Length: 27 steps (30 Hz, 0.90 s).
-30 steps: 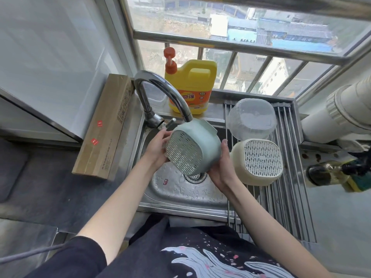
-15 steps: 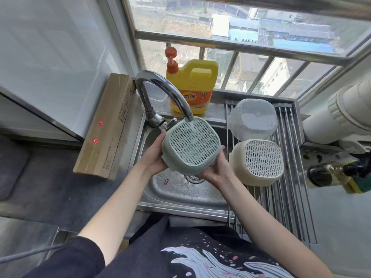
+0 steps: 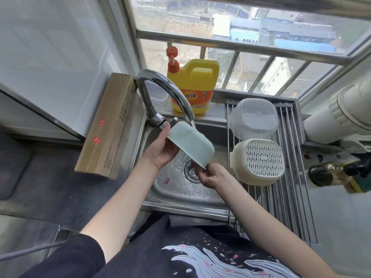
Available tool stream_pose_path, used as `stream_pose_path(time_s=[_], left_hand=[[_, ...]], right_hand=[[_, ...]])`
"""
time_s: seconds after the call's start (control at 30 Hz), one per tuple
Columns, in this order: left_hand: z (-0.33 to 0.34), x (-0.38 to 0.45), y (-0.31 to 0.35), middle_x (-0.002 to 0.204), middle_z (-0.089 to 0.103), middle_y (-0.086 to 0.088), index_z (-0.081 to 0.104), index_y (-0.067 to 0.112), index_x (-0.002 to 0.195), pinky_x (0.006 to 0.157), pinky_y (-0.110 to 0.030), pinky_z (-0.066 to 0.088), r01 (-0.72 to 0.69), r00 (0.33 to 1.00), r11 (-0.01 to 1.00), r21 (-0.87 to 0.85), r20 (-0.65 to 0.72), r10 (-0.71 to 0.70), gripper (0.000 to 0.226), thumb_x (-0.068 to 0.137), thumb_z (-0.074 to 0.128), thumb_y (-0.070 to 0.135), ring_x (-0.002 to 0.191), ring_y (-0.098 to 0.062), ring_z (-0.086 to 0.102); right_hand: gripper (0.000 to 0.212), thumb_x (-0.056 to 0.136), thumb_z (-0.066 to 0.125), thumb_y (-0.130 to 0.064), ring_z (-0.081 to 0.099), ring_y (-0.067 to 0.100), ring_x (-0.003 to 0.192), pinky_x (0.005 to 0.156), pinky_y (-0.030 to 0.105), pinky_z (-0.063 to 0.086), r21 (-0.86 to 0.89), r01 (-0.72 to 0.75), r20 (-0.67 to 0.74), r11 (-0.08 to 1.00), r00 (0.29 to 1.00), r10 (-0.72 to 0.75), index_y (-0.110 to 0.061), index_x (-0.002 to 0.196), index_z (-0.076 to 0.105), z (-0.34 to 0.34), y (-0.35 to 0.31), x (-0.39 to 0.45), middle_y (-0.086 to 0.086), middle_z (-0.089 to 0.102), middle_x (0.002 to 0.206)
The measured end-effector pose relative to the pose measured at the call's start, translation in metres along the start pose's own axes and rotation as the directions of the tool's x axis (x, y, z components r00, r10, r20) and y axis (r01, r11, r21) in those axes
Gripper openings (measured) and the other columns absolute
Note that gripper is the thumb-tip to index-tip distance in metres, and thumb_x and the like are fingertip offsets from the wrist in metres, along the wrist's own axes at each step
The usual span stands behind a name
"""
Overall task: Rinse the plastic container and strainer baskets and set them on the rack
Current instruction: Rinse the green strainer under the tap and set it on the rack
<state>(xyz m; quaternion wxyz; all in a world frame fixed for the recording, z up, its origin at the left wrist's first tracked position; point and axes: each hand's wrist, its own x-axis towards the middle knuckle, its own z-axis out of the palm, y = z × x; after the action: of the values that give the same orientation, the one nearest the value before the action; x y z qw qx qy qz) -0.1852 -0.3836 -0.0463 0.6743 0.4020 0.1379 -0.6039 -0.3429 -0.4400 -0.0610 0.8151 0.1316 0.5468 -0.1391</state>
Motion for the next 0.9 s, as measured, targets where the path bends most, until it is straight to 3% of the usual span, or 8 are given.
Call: stream_pose_path(time_s=[0.1,0.23,0.3,0.37,0.47,0.6,0.83,0.9], left_hand=[[0.008,-0.003,-0.001,0.092,0.071,-0.011,0.062,0.002,0.105,0.068,-0.031,0.061,-0.011,1.0,0.998,-0.069,-0.008,0.01,0.035,0.095,0.051,0.033,0.077,-0.019,0.071],[0.017,0.001,-0.001,0.072,0.073,-0.013,0.06,0.001,0.095,0.053,-0.03,0.059,-0.045,0.997,0.994,-0.099,-0.065,0.038,0.03,0.098,0.048,0.028,0.061,-0.02,0.072],[0.019,0.004,0.0,0.067,0.072,-0.013,0.06,0.0,0.092,0.05,-0.031,0.058,-0.039,0.993,0.994,-0.102,-0.114,0.028,0.03,0.099,0.047,0.027,0.056,-0.02,0.071],[0.015,0.007,0.001,0.062,0.071,-0.013,0.06,0.002,0.09,0.047,-0.032,0.058,-0.012,0.984,0.993,-0.114,-0.178,-0.009,0.031,0.099,0.047,0.029,0.051,-0.021,0.069],[0.002,0.009,0.001,0.061,0.07,-0.016,0.059,0.004,0.092,0.041,-0.039,0.054,0.076,0.961,0.99,-0.122,-0.254,-0.106,0.042,0.1,0.038,0.039,0.049,-0.027,0.069],[-0.021,0.008,-0.006,0.07,0.072,-0.02,0.058,0.005,0.104,0.041,-0.043,0.054,0.205,0.938,0.977,-0.065,-0.271,-0.215,0.04,0.103,0.034,0.036,0.056,-0.033,0.07],[-0.025,0.006,-0.015,0.058,0.07,-0.013,0.063,0.01,0.083,0.036,-0.035,0.052,0.25,0.901,0.967,-0.046,-0.356,-0.249,0.022,0.098,0.047,0.016,0.048,-0.029,0.068],[-0.026,0.008,-0.017,0.057,0.07,-0.012,0.063,0.012,0.083,0.034,-0.034,0.05,0.268,0.888,0.963,-0.04,-0.377,-0.263,0.022,0.097,0.047,0.015,0.064,-0.027,0.072]], right_hand=[[0.022,0.101,0.04,-0.004,0.062,0.04,0.041,0.029,0.038,0.048,-0.053,-0.024,-0.01,0.998,1.0,0.024,0.006,0.099,0.059,-0.001,0.0,-0.002,0.025,0.059,0.093],[0.026,0.102,0.038,-0.008,0.063,0.038,0.042,0.039,0.038,0.054,0.009,-0.022,-0.005,1.0,1.0,0.022,0.006,0.105,0.061,-0.003,0.0,-0.002,0.025,0.06,0.089],[0.029,0.103,0.035,-0.007,0.062,0.033,0.041,0.032,0.038,0.051,0.091,0.034,0.005,0.995,0.999,-0.035,0.002,0.11,0.061,-0.003,0.001,0.001,0.023,0.065,0.078],[0.032,0.104,0.032,-0.008,0.064,0.033,0.041,0.031,0.038,0.049,0.131,0.118,0.028,0.984,0.992,-0.123,0.004,0.1,0.062,-0.001,0.0,-0.002,0.022,0.067,0.062],[0.029,0.105,0.036,-0.017,0.068,0.029,0.048,0.039,0.039,0.054,0.05,0.274,0.062,0.961,0.959,-0.276,-0.001,0.094,0.057,0.003,-0.004,-0.01,0.016,0.069,0.06],[0.022,0.104,0.038,-0.023,0.062,0.02,0.076,0.059,0.036,0.059,-0.195,0.435,0.153,0.879,0.899,-0.411,-0.008,0.108,0.054,0.009,-0.014,-0.02,0.007,0.063,0.088],[0.027,0.102,0.043,-0.026,0.065,0.019,0.081,0.062,0.031,0.06,-0.27,0.561,0.368,0.782,0.811,-0.455,-0.007,0.12,0.052,0.018,-0.011,-0.031,0.006,0.064,0.095],[0.031,0.101,0.044,-0.025,0.065,0.019,0.082,0.065,0.031,0.06,-0.283,0.566,0.407,0.775,0.802,-0.437,-0.004,0.123,0.052,0.02,-0.011,-0.032,0.007,0.065,0.097]])
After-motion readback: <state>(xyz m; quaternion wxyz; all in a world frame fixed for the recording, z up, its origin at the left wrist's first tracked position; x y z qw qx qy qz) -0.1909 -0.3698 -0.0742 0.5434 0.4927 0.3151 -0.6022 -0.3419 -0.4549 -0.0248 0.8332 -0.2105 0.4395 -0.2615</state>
